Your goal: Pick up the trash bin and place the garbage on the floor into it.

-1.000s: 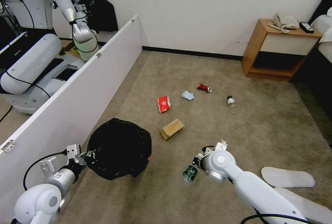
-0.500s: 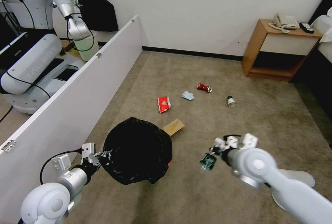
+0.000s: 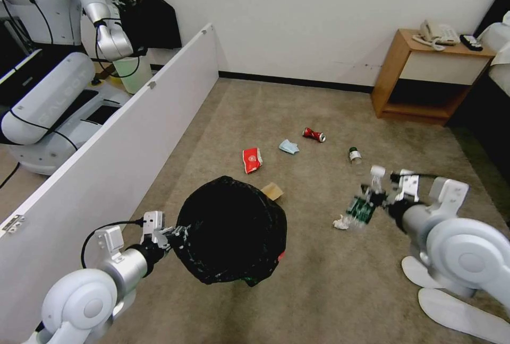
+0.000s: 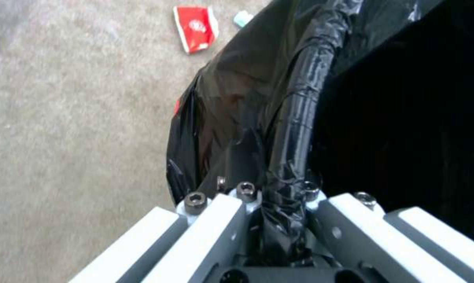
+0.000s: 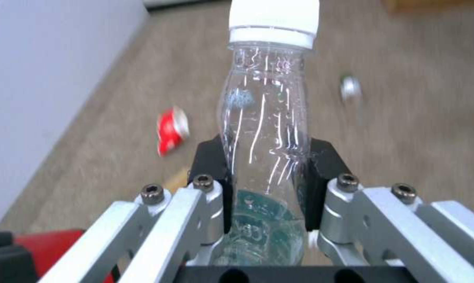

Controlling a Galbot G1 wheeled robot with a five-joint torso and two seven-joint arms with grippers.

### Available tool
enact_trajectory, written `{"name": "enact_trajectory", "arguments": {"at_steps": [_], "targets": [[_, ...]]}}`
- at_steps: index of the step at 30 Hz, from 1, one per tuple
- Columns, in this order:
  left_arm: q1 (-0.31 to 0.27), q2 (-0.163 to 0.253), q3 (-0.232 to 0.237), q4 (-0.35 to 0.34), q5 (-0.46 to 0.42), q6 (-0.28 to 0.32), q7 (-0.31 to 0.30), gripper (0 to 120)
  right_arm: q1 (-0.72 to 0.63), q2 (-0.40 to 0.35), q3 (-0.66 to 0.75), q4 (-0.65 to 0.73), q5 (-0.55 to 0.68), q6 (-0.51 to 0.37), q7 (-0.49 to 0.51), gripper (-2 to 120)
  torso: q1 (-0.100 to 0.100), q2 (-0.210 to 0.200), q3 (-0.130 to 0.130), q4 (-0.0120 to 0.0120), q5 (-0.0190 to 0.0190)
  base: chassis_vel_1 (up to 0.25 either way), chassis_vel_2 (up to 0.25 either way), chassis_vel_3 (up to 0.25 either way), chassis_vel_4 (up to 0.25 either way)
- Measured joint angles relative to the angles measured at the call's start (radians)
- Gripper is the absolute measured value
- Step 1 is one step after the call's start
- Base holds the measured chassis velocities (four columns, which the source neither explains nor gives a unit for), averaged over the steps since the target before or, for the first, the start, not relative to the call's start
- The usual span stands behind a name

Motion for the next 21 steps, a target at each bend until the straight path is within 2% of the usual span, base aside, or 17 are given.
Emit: {"name": "enact_trajectory", "arguments": {"at_steps": [3, 7, 8, 9, 16, 21], "targets": [[-0.024, 0.014, 0.026, 0.004, -0.004, -0.001, 0.000, 0, 0.017, -0.044, 0.013, 0.013, -0.086, 0.030, -0.096, 22, 0.000, 0.000, 0.000, 0.0002, -0.0001, 0.000, 0.000, 0.000, 0.000], [-0.051, 0.020, 0.055, 0.011, -0.003, -0.001, -0.002, 0, 0.041, -0.074, 0.015, 0.022, -0.135, 0.057, -0.155, 22, 0.000, 0.000, 0.000, 0.0002, -0.0001, 0.000, 0.000, 0.000, 0.000], [-0.098, 0.008, 0.079, 0.023, -0.009, -0.001, -0.028, 0, 0.099, -0.121, 0.015, 0.033, -0.190, 0.084, -0.236, 22, 0.000, 0.000, 0.000, -0.0001, -0.0002, 0.000, 0.000, 0.000, 0.000], [-0.115, -0.001, 0.085, 0.027, -0.012, -0.001, -0.040, 0, 0.127, -0.145, 0.013, 0.034, -0.228, 0.100, -0.284, 22, 0.000, 0.000, 0.000, 0.0000, -0.0002, 0.000, 0.000, 0.000, 0.000], [-0.123, -0.012, 0.095, 0.017, -0.018, 0.000, -0.052, 0, 0.184, -0.185, 0.002, 0.051, -0.255, 0.118, -0.353, 22, 0.000, 0.000, 0.000, 0.0000, -0.0002, 0.000, 0.000, 0.000, 0.000], [-0.144, -0.029, 0.114, 0.008, -0.024, 0.007, -0.069, 0, 0.205, -0.209, -0.006, 0.060, -0.339, 0.149, -0.430, 22, 0.000, 0.000, 0.000, 0.0001, -0.0001, 0.000, 0.000, 0.000, 0.000]]}}
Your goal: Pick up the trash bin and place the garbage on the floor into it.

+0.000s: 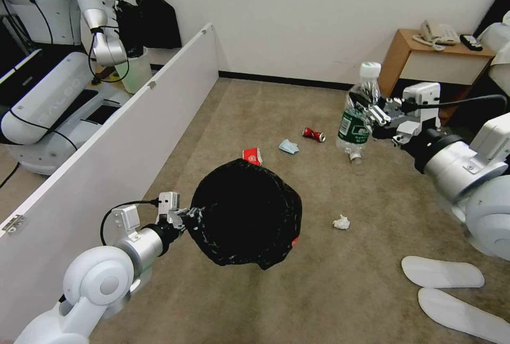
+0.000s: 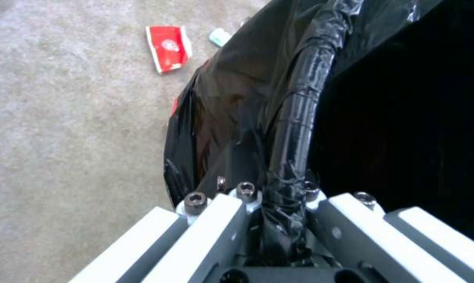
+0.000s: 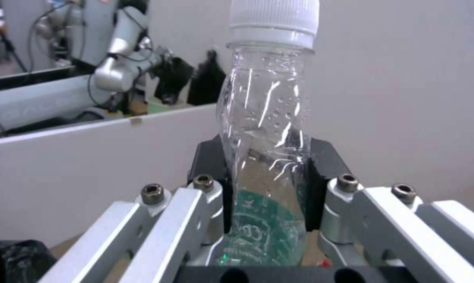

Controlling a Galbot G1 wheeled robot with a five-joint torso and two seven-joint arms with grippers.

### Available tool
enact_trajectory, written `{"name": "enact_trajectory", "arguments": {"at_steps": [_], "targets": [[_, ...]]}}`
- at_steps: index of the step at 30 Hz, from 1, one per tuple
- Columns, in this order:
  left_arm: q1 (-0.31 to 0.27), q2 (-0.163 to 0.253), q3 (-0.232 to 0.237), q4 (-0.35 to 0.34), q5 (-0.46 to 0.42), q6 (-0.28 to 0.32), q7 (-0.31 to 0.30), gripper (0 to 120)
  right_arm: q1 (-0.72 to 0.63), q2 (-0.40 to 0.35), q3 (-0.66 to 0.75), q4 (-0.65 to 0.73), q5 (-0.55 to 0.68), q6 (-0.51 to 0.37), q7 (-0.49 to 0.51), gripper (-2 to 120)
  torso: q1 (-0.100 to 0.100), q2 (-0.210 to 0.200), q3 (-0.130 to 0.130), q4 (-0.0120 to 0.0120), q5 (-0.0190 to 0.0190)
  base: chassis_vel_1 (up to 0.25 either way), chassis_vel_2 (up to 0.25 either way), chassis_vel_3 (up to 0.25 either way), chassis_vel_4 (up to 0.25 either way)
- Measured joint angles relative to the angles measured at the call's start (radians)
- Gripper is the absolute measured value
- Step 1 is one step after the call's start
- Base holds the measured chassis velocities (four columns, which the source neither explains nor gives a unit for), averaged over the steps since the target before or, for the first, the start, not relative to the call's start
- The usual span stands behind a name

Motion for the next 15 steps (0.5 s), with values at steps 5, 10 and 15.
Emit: {"name": "enact_trajectory", "arguments": {"at_steps": [5, 10, 15], "targets": [[-0.017, -0.011, 0.017, -0.008, 0.000, 0.005, -0.016, 0, 0.007, -0.009, -0.001, 0.001, -0.038, 0.011, -0.035, 22, 0.000, 0.000, 0.000, -0.0002, 0.0000, 0.000, 0.000, 0.000, 0.000], [-0.035, -0.020, 0.030, -0.029, -0.010, 0.014, -0.042, 0, 0.013, -0.012, -0.009, -0.005, -0.123, 0.035, -0.118, 22, 0.000, 0.000, 0.000, 0.0000, 0.0001, 0.000, 0.000, 0.000, 0.000], [-0.051, -0.023, 0.049, -0.033, -0.016, 0.017, -0.049, 0, 0.009, -0.011, -0.015, -0.004, -0.178, 0.049, -0.161, 22, 0.000, 0.000, 0.000, -0.0001, 0.0001, 0.000, 0.000, 0.000, 0.000]]}}
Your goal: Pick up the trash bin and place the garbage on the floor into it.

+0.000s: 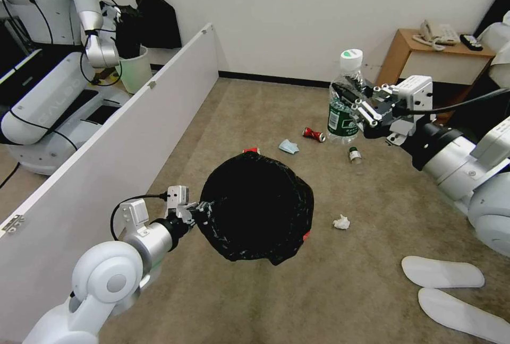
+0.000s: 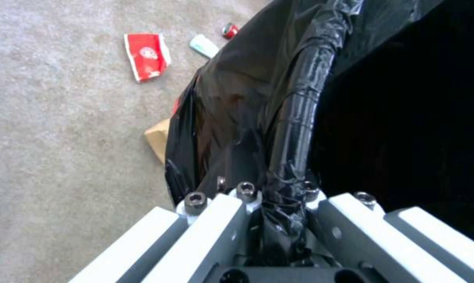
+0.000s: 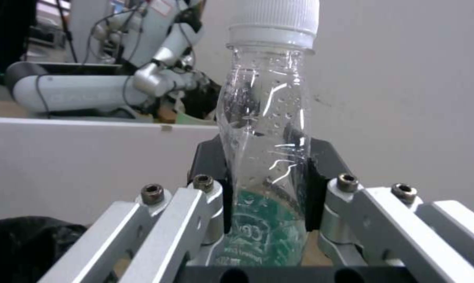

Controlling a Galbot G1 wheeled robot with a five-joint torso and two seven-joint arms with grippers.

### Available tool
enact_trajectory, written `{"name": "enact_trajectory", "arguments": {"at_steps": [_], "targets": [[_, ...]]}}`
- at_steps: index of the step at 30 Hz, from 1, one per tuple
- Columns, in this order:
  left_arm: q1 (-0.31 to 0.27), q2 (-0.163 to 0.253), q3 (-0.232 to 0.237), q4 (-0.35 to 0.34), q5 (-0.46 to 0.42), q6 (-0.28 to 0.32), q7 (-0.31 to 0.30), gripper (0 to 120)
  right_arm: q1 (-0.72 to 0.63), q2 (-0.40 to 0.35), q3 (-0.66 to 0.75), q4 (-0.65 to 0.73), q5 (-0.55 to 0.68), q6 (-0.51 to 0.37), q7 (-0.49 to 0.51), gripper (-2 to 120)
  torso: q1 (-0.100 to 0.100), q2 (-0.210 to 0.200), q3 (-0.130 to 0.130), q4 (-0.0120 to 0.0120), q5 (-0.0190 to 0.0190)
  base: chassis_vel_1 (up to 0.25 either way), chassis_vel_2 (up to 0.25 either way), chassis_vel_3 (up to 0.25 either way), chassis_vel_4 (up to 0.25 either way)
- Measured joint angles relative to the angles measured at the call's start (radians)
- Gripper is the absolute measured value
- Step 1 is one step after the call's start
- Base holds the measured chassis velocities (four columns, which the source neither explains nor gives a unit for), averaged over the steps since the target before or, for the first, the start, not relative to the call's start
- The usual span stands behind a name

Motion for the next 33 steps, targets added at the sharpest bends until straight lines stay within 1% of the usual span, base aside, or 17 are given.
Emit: {"name": "enact_trajectory", "arguments": {"at_steps": [4, 6, 10, 12, 14, 18, 20, 21, 22, 23, 24, 26, 27, 29, 30, 32, 33], "targets": [[-0.006, -0.004, 0.008, -0.001, 0.000, 0.001, -0.002, 0, 0.002, 0.000, -0.001, 0.000, -0.012, 0.005, -0.014, 22, 0.000, 0.000, 0.000, 0.0001, -0.0001, 0.000, 0.000, 0.000, 0.000], [-0.032, -0.010, 0.037, 0.000, -0.001, 0.006, -0.008, 0, 0.014, -0.008, -0.001, 0.000, -0.033, 0.022, -0.056, 22, 0.000, 0.000, 0.000, 0.0001, -0.0002, 0.000, 0.000, 0.000, 0.000], [-0.060, -0.012, 0.062, 0.006, -0.005, 0.018, -0.018, 0, 0.016, -0.012, -0.002, 0.010, -0.044, 0.036, -0.079, 22, 0.000, 0.000, 0.000, 0.0000, -0.0001, 0.000, 0.000, 0.000, 0.000], [-0.099, -0.007, 0.095, 0.017, -0.020, 0.040, -0.045, 0, 0.015, -0.012, -0.006, 0.025, -0.061, 0.069, -0.110, 22, 0.000, 0.000, 0.000, -0.0001, -0.0002, 0.000, 0.000, 0.000, 0.000], [-0.104, -0.005, 0.099, 0.018, -0.026, 0.042, -0.050, 0, 0.015, -0.012, -0.007, 0.026, -0.064, 0.074, -0.116, 22, 0.000, 0.000, 0.000, -0.0001, -0.0001, 0.000, 0.000, 0.000, 0.000], [-0.134, 0.006, 0.129, 0.018, -0.074, 0.055, -0.085, 0, 0.018, -0.012, -0.007, 0.034, -0.069, 0.096, -0.142, 22, 0.000, 0.000, 0.000, 0.0003, -0.0001, 0.000, 0.000, 0.000, 0.000], [-0.180, 0.009, 0.193, 0.041, -0.095, 0.072, -0.121, 0, 0.031, -0.024, -0.002, 0.050, -0.063, 0.122, -0.168, 22, 0.000, 0.000, 0.000, -0.0001, -0.0001, 0.000, 0.000, 0.000, 0.000], [-0.180, 0.009, 0.193, 0.041, -0.095, 0.072, -0.121, 0, 0.031, -0.024, -0.002, 0.050, -0.063, 0.122, -0.168, 22, 0.000, 0.000, 0.000, -0.0001, -0.0001, 0.000, 0.000, 0.000, 0.000], [-0.193, 0.007, 0.215, 0.050, -0.099, 0.078, -0.135, 0, 0.038, -0.030, 0.001, 0.055, -0.057, 0.130, -0.175, 22, 0.000, 0.000, 0.000, -0.0001, -0.0001, 0.000, 0.000, 0.000, 0.000], [-0.216, 0.001, 0.250, 0.063, -0.108, 0.085, -0.159, 0, 0.052, -0.038, 0.003, 0.066, -0.043, 0.141, -0.189, 22, 0.000, 0.000, 0.000, 0.0001, -0.0001, 0.000, 0.000, 0.000, 0.000], [-0.216, 0.001, 0.250, 0.063, -0.108, 0.085, -0.159, 0, 0.052, -0.038, 0.003, 0.066, -0.043, 0.141, -0.189, 22, 0.000, 0.000, 0.000, 0.0001, -0.0001, 0.000, 0.000, 0.000, 0.000], [-0.261, -0.018, 0.303, 0.086, -0.132, 0.088, -0.192, 0, 0.063, -0.053, 0.008, 0.085, -0.018, 0.154, -0.211, 22, 0.000, 0.000, 0.000, 0.0002, -0.0002, 0.000, 0.000, 0.000, 0.000], [-0.261, -0.018, 0.303, 0.086, -0.132, 0.088, -0.192, 0, 0.063, -0.053, 0.008, 0.085, -0.018, 0.154, -0.211, 22, 0.000, 0.000, 0.000, 0.0002, -0.0002, 0.000, 0.000, 0.000, 0.000], [-0.299, -0.039, 0.334, 0.104, -0.146, 0.088, -0.213, 0, 0.058, -0.059, 0.008, 0.100, -0.008, 0.160, -0.227, 22, 0.000, 0.000, 0.000, -0.0002, -0.0002, 0.000, 0.000, 0.000, 0.000], [-0.299, -0.039, 0.334, 0.104, -0.146, 0.088, -0.213, 0, 0.058, -0.059, 0.008, 0.100, -0.008, 0.160, -0.227, 22, 0.000, 0.000, 0.000, -0.0002, -0.0002, 0.000, 0.000, 0.000, 0.000], [-0.338, -0.057, 0.364, 0.120, -0.161, 0.088, -0.237, 0, 0.042, -0.060, 0.008, 0.105, -0.011, 0.164, -0.242, 22, 0.000, 0.000, 0.000, -0.0002, -0.0001, 0.000, 0.000, 0.000, 0.000], [-0.338, -0.057, 0.364, 0.120, -0.161, 0.088, -0.237, 0, 0.042, -0.060, 0.008, 0.105, -0.011, 0.164, -0.242, 22, 0.000, 0.000, 0.000, -0.0002, -0.0001, 0.000, 0.000, 0.000, 0.000]]}}
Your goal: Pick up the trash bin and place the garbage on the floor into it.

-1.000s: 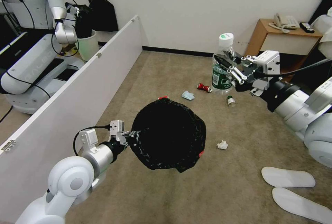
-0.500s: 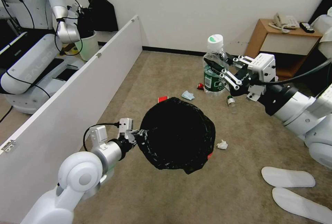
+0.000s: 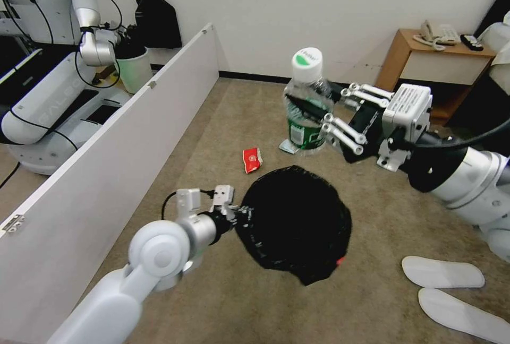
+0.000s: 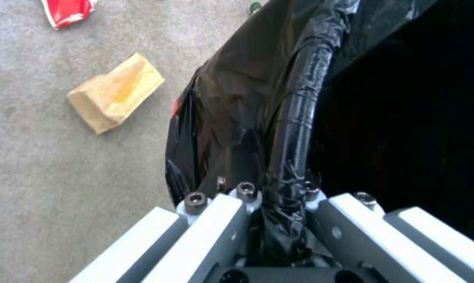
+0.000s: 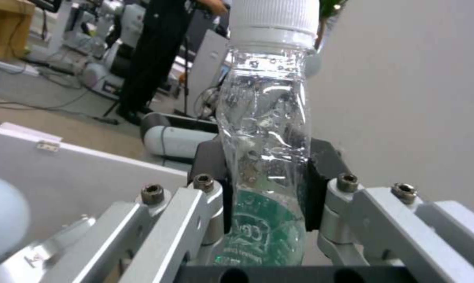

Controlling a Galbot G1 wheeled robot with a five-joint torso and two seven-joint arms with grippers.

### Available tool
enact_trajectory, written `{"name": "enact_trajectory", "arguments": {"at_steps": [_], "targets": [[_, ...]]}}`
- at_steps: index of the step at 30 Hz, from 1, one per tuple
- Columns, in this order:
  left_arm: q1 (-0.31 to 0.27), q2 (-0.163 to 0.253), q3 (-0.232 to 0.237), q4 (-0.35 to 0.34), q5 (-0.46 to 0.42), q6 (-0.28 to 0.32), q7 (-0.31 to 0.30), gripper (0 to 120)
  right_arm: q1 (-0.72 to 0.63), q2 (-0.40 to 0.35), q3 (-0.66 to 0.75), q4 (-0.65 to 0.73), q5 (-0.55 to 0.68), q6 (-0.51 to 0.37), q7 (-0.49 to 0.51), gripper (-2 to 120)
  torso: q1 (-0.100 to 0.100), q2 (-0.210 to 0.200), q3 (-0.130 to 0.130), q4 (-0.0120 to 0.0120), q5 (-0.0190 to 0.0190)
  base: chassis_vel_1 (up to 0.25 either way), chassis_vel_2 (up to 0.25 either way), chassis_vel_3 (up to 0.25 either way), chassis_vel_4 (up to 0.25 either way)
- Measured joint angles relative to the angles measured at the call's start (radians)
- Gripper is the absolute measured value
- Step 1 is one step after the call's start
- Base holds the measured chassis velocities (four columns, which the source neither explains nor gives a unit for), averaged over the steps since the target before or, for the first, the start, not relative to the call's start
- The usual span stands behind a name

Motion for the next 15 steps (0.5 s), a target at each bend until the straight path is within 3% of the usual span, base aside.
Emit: {"name": "enact_trajectory", "arguments": {"at_steps": [9, 15], "targets": [[-0.024, -0.016, 0.033, 0.031, 0.002, 0.002, -0.022, 0, -0.018, -0.004, -0.004, 0.002, 0.003, 0.013, -0.060, 22, 0.000, 0.000, 0.000, 0.0005, 0.0000, 0.000, 0.000, 0.000, 0.000], [-0.077, -0.043, 0.051, 0.046, -0.019, 0.001, -0.045, 0, -0.068, -0.005, -0.005, 0.002, -0.024, 0.017, -0.094, 22, 0.000, 0.000, 0.000, 0.0000, 0.0000, 0.000, 0.000, 0.000, 0.000]]}}
